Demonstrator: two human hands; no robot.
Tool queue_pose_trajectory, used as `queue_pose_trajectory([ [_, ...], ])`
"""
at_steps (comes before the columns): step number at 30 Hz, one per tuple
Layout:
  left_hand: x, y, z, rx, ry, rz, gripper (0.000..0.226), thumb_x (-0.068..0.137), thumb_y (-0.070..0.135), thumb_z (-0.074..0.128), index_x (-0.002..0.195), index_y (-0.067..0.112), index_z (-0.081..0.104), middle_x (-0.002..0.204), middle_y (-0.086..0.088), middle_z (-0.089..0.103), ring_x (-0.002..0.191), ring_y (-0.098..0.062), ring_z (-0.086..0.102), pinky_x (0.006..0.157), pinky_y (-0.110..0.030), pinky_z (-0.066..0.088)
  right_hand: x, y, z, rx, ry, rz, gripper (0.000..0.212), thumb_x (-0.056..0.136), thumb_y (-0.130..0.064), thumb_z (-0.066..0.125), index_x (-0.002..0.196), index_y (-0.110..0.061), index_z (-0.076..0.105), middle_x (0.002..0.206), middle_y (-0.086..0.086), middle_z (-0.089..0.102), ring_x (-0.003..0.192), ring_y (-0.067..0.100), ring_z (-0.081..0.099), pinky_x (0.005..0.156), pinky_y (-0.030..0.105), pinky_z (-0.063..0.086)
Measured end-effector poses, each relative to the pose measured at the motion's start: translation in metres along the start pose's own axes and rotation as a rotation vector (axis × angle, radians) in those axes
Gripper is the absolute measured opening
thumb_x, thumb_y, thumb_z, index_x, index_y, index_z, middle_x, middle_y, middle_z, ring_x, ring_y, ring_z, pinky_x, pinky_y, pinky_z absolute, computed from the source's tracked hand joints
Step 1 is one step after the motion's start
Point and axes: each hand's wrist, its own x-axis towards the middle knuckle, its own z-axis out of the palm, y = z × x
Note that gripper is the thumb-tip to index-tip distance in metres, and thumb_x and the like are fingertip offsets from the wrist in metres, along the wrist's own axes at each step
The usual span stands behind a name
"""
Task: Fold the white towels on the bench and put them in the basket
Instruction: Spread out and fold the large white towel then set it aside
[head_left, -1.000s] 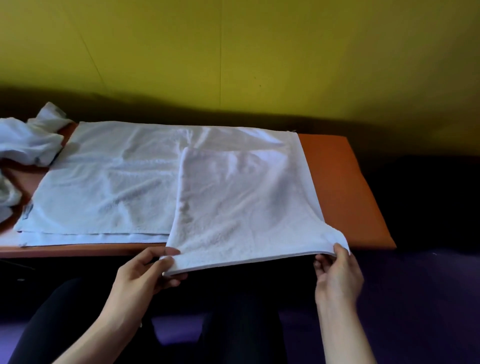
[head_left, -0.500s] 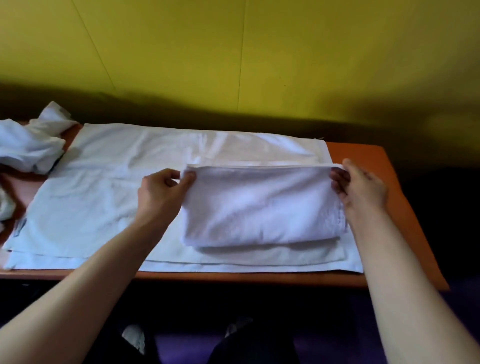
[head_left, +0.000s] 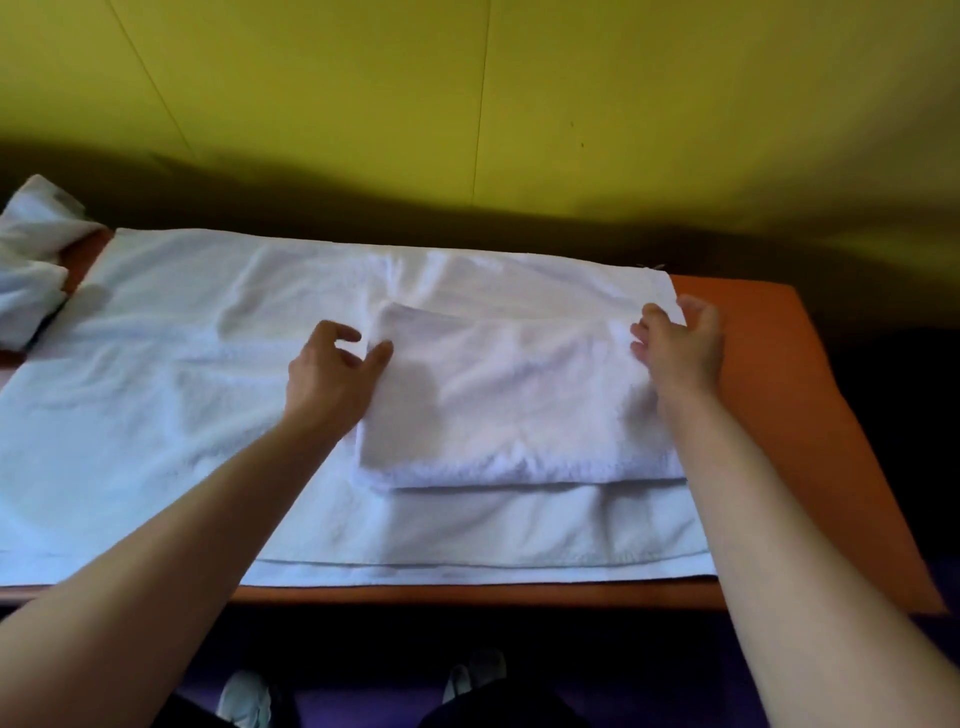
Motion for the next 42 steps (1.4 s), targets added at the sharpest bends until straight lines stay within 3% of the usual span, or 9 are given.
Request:
queue_pose_trajectory([
  [5, -0.056, -0.034, -0.017, 0.074, -0.096, -0.043, 0.040, 0.092, 0.056, 0.059, 0.111, 0.021, 0.061, 0.086, 0.008, 0.067, 0.081, -0.023, 0.068, 0.072, -0.038, 0.053, -0.080, 0.011, -0.001, -0.450, -0.157, -0.509, 0.019, 0.096, -0.021, 0.056, 0.114, -0.020, 0.063, 0.096, -0.005, 0.064, 0.083, 0.008, 0.061, 0.070, 0.023, 0.046],
  [8, -0.074, -0.042, -0.019, -0.013, -0.169, -0.128, 0.038, 0.088, 0.057, 0.065, 0.108, 0.025, 0.063, 0.093, 0.005, 0.072, 0.078, -0.021, 0.072, 0.073, -0.036, 0.056, -0.108, 0.033, 0.006, -0.684, -0.313, -0.653, 0.022, 0.096, -0.030, 0.056, 0.117, -0.025, 0.063, 0.106, -0.005, 0.064, 0.093, 0.016, 0.060, 0.080, 0.033, 0.045],
  [13, -0.081, -0.030, -0.015, -0.215, -0.209, -0.234, 0.029, 0.087, 0.030, 0.077, 0.105, 0.008, 0.069, 0.080, -0.006, 0.075, 0.053, -0.018, 0.068, 0.063, -0.036, 0.058, -0.114, 0.045, 0.015, -0.919, -0.414, -0.506, 0.023, 0.095, -0.038, 0.056, 0.114, -0.029, 0.066, 0.116, -0.007, 0.063, 0.106, 0.022, 0.058, 0.088, 0.036, 0.039],
  [20, -0.098, 0.014, 0.007, -0.124, -0.113, -0.061, 0.048, 0.075, 0.033, 0.078, 0.116, 0.020, 0.057, 0.099, 0.000, 0.068, 0.090, -0.026, 0.066, 0.073, -0.036, 0.050, -0.113, -0.028, 0.064, -0.539, -0.598, -0.159, 0.044, 0.086, -0.067, 0.057, 0.091, -0.025, 0.068, 0.092, -0.005, 0.071, 0.090, 0.017, 0.067, 0.081, 0.032, 0.051],
  [23, -0.116, 0.028, 0.021, -0.130, -0.068, 0.041, 0.045, 0.079, 0.023, 0.074, 0.119, 0.025, 0.055, 0.088, 0.003, 0.068, 0.082, -0.020, 0.064, 0.069, -0.033, 0.046, -0.111, -0.050, 0.096, -0.591, -0.658, 0.008, 0.068, 0.068, -0.082, 0.058, 0.089, -0.018, 0.065, 0.090, 0.000, 0.071, 0.086, 0.021, 0.068, 0.075, 0.037, 0.056],
  [26, -0.132, 0.039, 0.036, -0.173, -0.020, 0.134, 0.031, 0.083, 0.018, 0.069, 0.104, 0.035, 0.054, 0.075, 0.011, 0.065, 0.073, -0.004, 0.061, 0.060, -0.022, 0.044, -0.110, -0.057, 0.112, -0.717, -0.681, 0.015, 0.049, 0.075, -0.063, 0.069, 0.080, -0.015, 0.057, 0.080, 0.001, 0.066, 0.078, 0.022, 0.065, 0.059, 0.031, 0.044],
  [30, -0.140, 0.050, 0.053, -0.208, -0.069, 0.224, 0.034, 0.083, 0.021, 0.072, 0.108, 0.038, 0.055, 0.090, 0.022, 0.065, 0.091, -0.007, 0.060, 0.074, -0.028, 0.049, -0.088, -0.059, 0.094, -0.779, -0.522, -0.116, 0.013, 0.087, -0.023, 0.060, 0.094, -0.013, 0.054, 0.105, 0.013, 0.069, 0.098, 0.033, 0.065, 0.068, 0.029, 0.039],
  [36, -0.153, 0.056, 0.078, -0.033, -0.167, 0.521, 0.049, 0.092, 0.055, 0.041, 0.138, 0.038, 0.046, 0.153, 0.017, 0.036, 0.134, -0.007, 0.037, 0.106, -0.028, 0.026, -0.031, -0.063, 0.000, -0.520, -0.466, -0.005, 0.020, 0.091, -0.020, 0.061, 0.106, -0.009, 0.067, 0.101, 0.011, 0.071, 0.085, 0.026, 0.068, 0.068, 0.034, 0.051],
  [42, -0.151, 0.056, 0.109, 0.140, -0.330, 0.490, 0.064, 0.090, 0.065, 0.018, 0.146, 0.042, 0.041, 0.161, 0.004, 0.023, 0.138, -0.027, 0.038, 0.111, -0.041, 0.035, 0.016, -0.029, -0.061, -0.627, -0.214, -0.055, 0.022, 0.089, -0.022, 0.066, 0.098, -0.002, 0.065, 0.088, 0.007, 0.062, 0.078, 0.025, 0.057, 0.060, 0.031, 0.037],
])
